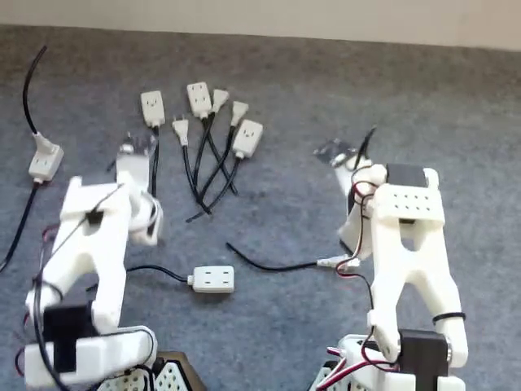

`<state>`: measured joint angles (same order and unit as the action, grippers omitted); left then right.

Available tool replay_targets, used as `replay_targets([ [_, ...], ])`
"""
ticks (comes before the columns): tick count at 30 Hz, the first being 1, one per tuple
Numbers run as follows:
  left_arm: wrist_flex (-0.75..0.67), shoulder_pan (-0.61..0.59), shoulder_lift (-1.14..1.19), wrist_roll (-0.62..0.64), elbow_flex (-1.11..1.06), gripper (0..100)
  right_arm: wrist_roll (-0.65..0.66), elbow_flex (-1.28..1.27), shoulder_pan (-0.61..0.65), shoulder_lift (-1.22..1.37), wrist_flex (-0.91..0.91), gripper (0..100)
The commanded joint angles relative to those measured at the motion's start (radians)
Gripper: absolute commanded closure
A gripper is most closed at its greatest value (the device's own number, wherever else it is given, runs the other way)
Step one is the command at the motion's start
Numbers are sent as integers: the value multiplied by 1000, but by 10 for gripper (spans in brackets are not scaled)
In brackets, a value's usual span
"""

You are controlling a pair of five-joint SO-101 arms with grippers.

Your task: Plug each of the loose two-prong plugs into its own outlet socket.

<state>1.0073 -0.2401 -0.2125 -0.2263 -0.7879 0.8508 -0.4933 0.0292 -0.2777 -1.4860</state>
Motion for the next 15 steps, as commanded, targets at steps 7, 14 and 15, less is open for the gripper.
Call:
replay_targets([
  [7,-192,-10,-162,-25,-237,796,285,45,243,4,-36,666],
  [14,-224,-51,-119,-68,-237,796,448,-150,266,10,232,667],
  [15,-239,-58,-116,-68,-240,796,479,-183,257,10,265,667],
])
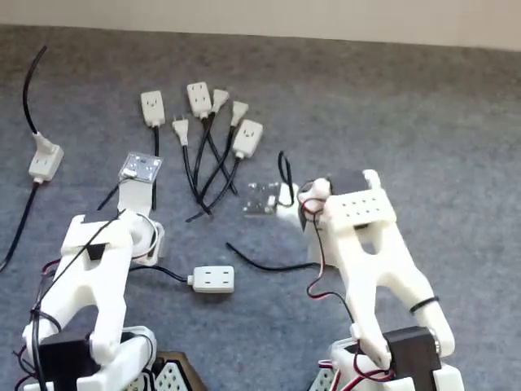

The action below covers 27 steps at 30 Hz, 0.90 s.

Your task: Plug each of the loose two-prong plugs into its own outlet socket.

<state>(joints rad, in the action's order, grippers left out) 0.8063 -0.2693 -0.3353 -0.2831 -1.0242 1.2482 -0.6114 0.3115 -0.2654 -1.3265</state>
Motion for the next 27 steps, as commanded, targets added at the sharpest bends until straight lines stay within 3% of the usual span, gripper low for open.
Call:
replay_targets([
  [1,-49,-30,10,-9,-4,796,107,-96,-35,-2,133,667],
  [7,-54,-25,28,-9,-4,796,224,-219,-74,-4,248,802],
  [24,-55,-24,30,-9,-4,796,265,-323,-88,-2,367,808],
  [27,-55,-24,30,-9,-4,796,264,-332,-91,-2,363,856],
])
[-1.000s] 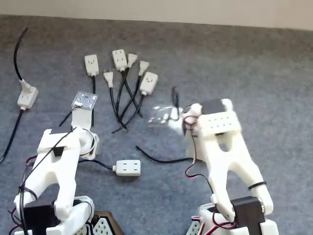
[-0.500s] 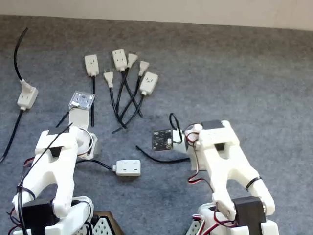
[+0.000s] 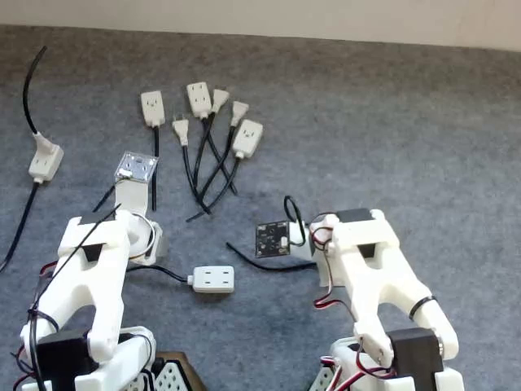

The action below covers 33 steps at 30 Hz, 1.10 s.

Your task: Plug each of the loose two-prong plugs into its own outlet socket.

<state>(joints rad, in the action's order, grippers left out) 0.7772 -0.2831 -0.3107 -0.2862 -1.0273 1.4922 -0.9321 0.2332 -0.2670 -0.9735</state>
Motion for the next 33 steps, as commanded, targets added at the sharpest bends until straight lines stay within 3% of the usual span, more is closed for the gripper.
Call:
replay_targets([
  [1,-26,-10,5,-6,-1,796,20,-18,-13,-2,10,891],
  [4,-26,-10,5,-6,-1,796,15,-15,-12,-10,10,998],
  [10,-28,-10,5,-6,-1,796,5,-18,-13,-10,7,995],
  [19,-28,-8,5,-9,-1,796,-315,110,-8,-13,-77,995],
  [21,-25,-2,5,-11,-1,796,-411,191,-8,-13,-145,995],
  [29,-26,12,-2,-57,5,793,-1016,585,-5,-15,-320,995],
  [33,-23,28,-10,-60,44,792,-1165,641,18,-93,-272,995],
])
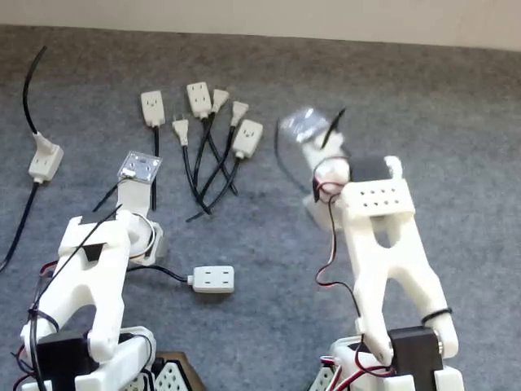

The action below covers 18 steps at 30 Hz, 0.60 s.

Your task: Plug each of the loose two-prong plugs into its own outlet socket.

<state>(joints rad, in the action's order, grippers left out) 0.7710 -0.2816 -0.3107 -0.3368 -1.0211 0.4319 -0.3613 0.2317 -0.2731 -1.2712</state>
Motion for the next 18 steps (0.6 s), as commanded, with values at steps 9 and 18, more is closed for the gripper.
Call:
replay_targets([
  [9,112,154,-251,69,177,723,-307,-170,202,-499,174,995],
  [18,236,291,-593,120,255,714,-594,-493,289,-851,483,995],
])
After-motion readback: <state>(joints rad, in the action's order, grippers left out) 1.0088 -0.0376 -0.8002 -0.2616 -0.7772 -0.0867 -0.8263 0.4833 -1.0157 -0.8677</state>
